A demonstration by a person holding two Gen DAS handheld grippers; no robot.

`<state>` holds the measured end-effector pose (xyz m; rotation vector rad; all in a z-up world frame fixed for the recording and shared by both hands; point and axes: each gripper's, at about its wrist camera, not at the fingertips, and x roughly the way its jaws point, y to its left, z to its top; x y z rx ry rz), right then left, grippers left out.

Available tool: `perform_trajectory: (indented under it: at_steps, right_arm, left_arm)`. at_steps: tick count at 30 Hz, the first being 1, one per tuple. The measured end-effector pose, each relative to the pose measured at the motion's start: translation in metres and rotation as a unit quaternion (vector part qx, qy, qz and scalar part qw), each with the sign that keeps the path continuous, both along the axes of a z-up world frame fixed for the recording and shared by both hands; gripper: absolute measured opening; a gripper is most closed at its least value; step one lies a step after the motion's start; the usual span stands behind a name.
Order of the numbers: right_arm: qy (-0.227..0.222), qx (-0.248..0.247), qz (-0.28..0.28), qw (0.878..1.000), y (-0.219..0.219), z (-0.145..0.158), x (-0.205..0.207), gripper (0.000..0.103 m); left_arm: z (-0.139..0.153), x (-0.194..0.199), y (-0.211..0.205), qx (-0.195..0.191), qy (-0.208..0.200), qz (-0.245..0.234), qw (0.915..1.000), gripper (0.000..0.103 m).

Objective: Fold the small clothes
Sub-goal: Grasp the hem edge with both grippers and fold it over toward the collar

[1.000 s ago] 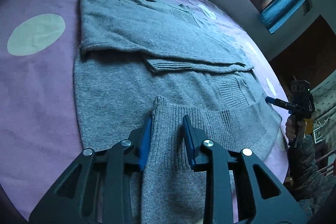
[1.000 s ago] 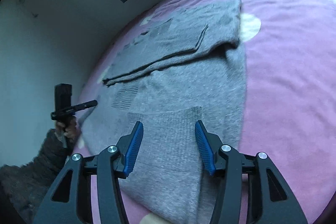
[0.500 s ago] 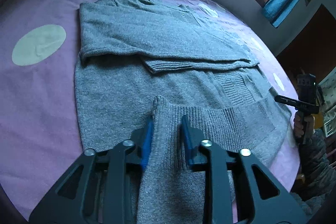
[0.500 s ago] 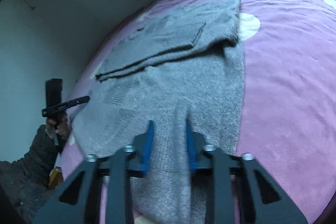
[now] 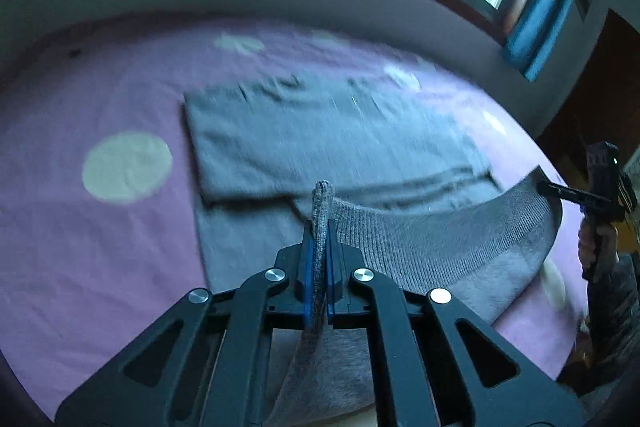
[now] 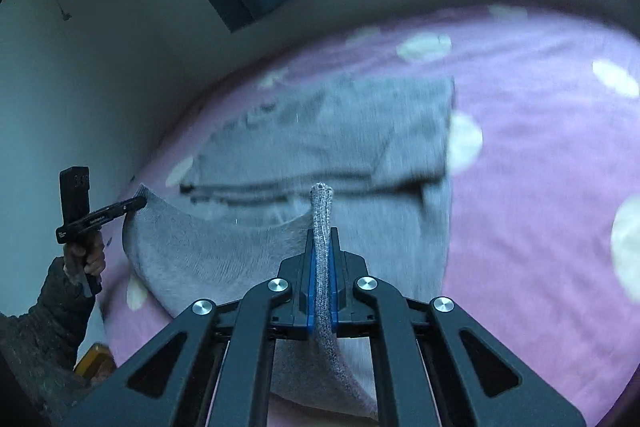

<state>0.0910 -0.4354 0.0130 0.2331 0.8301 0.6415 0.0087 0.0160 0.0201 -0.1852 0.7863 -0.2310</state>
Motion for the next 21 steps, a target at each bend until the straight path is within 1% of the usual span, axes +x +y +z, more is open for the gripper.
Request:
perform_trajectory:
  at_steps: [3, 4, 8, 10, 11, 13, 14, 16, 18, 21]
  right_arm:
    - [-0.009, 0.014, -0.014, 1.000, 0.003, 0.010, 0.030, 0.004]
    - [-0.010, 0.018, -0.022, 1.000, 0.005, 0.013, 0.048, 0.004]
    - [-0.014, 0.020, -0.039, 0.999, 0.014, 0.021, 0.098, 0.004]
    - [-0.015, 0.015, -0.045, 0.999, 0.020, 0.022, 0.125, 0.004]
    - [-0.015, 0.012, -0.049, 0.999, 0.024, 0.022, 0.140, 0.004]
    - [-0.009, 0.011, -0.058, 0.998, 0.028, 0.017, 0.168, 0.004]
    - [-0.005, 0.011, -0.061, 0.998, 0.029, 0.015, 0.176, 0.004]
    - [0.006, 0.008, -0.068, 0.998, 0.034, 0.005, 0.201, 0.004]
    - [0.022, 0.005, -0.074, 0.997, 0.038, -0.008, 0.220, 0.004]
    - [0.055, -0.009, -0.082, 0.995, 0.046, -0.040, 0.250, 0.004]
  left_arm:
    - [0.015, 0.028, 0.008, 0.002, -0.013, 0.019, 0.9997, 0.004]
    - [0.018, 0.039, 0.010, 0.003, -0.016, 0.024, 0.9996, 0.004]
    - [0.029, 0.094, 0.013, 0.026, -0.024, 0.041, 0.9985, 0.004]
    - [0.031, 0.117, 0.014, 0.032, -0.023, 0.044, 0.9983, 0.004]
    - [0.033, 0.133, 0.013, 0.041, -0.026, 0.049, 0.9976, 0.004]
    - [0.034, 0.153, 0.012, 0.059, -0.033, 0.055, 0.9962, 0.004]
    - [0.033, 0.168, 0.013, 0.071, -0.036, 0.060, 0.9950, 0.004]
    - [0.028, 0.186, 0.014, 0.080, -0.034, 0.067, 0.9940, 0.004]
    - [0.014, 0.209, 0.017, 0.094, -0.021, 0.079, 0.9922, 0.004]
    - [-0.013, 0.237, 0.023, 0.102, 0.008, 0.091, 0.9906, 0.004]
